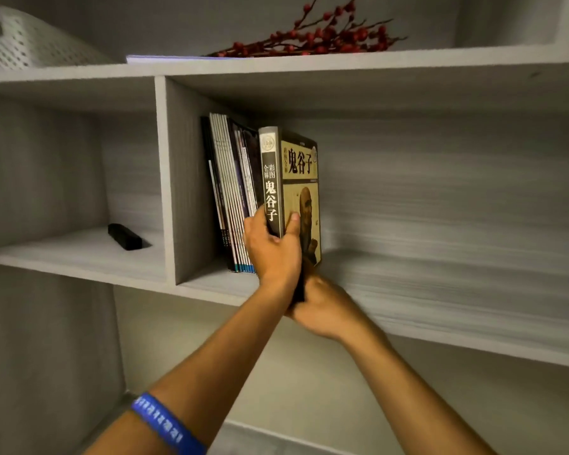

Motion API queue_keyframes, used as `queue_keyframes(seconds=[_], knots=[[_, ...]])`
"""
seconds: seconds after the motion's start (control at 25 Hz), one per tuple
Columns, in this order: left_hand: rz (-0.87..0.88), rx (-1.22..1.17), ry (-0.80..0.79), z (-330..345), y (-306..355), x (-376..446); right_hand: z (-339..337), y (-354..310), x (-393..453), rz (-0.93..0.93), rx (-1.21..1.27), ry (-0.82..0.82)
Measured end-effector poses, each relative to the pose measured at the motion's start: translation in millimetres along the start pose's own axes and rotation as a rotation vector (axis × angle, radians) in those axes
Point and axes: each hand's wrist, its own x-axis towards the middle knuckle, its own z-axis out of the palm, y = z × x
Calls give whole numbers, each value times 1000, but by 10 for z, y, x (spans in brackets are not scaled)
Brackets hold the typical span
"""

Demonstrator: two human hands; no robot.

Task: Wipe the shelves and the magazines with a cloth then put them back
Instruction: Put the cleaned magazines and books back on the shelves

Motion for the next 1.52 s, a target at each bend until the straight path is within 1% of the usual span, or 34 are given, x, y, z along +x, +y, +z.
queue_keyframes(seconds=[0.08,0.16,0.2,0.24,0.36,0.4,0.48,0.6,0.76,0.84,0.88,0.96,1.0,1.04,1.08,1.12,1.16,1.2,1.24,1.28,1.32,1.36,1.4,1.44,1.48,1.52], knots=[[23,39,-14,15,-101,93,33,20,182,0,-91,-62],[23,87,-83,-47,-110,210,-16,22,315,18,15,-111],[47,150,-117,-89,-114,254,-37,27,364,33,44,-120],[92,220,-138,-143,-112,280,-29,32,419,55,13,-122],[272,460,-135,-344,-187,414,58,60,631,139,-186,-100],[296,522,-159,-405,-242,463,90,83,713,172,-219,-86],[282,639,-208,-488,-370,535,124,104,842,228,-250,-75],[306,753,-210,-517,-538,550,162,156,996,248,-299,-11],[261,725,-217,-533,-581,523,227,211,1094,294,-300,41],[277,704,-211,-546,-536,485,190,136,1055,292,-273,47],[302,648,-202,-563,-494,432,144,73,967,251,-230,54],[402,443,-189,-661,-384,146,58,-44,533,90,-90,66],[462,347,-185,-742,-366,-89,48,-72,202,-11,-6,113],[494,281,-190,-827,-404,-367,76,-66,-162,-115,75,216],[468,243,-214,-902,-507,-688,154,-2,-536,-208,156,356],[385,224,-254,-970,-694,-1038,319,189,-890,-256,202,475],[253,224,-296,-1036,-958,-1384,554,443,-1213,-219,220,532],[70,232,-333,-1095,-1260,-1695,829,729,-1491,-90,225,523],[-144,285,-377,-1149,-1633,-2015,1144,1064,-1755,105,230,469],[-308,392,-454,-1215,-2035,-2314,1461,1402,-1991,326,216,385],[-414,531,-579,-1285,-2405,-2578,1742,1708,-2212,509,183,284],[-513,653,-722,-1339,-2753,-2824,1980,1974,-2399,617,138,169],[-642,744,-831,-1394,-3073,-3076,2188,2214,-2557,660,84,60],[-776,787,-891,-1435,-3307,-3314,2351,2404,-2687,679,38,-39],[-865,818,-937,-1474,-3472,-3523,2467,2546,-2774,696,9,-127],[-878,856,-973,-1485,-3591,-3681,2559,2664,-2838,718,-10,-210]])
